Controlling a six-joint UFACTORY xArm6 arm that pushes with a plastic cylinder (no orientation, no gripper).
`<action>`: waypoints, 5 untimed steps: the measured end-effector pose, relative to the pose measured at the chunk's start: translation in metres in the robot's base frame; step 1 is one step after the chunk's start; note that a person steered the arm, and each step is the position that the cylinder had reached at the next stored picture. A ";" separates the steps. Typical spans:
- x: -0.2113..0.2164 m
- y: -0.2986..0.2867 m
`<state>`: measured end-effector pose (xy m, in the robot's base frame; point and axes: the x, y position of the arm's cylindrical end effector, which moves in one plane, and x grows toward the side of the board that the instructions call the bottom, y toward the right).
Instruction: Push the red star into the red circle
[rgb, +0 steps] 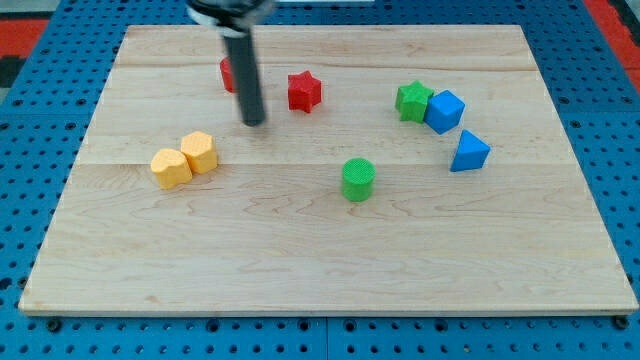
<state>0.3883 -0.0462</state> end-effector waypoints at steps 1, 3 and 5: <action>0.001 0.064; -0.059 0.005; -0.081 0.019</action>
<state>0.3069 -0.0273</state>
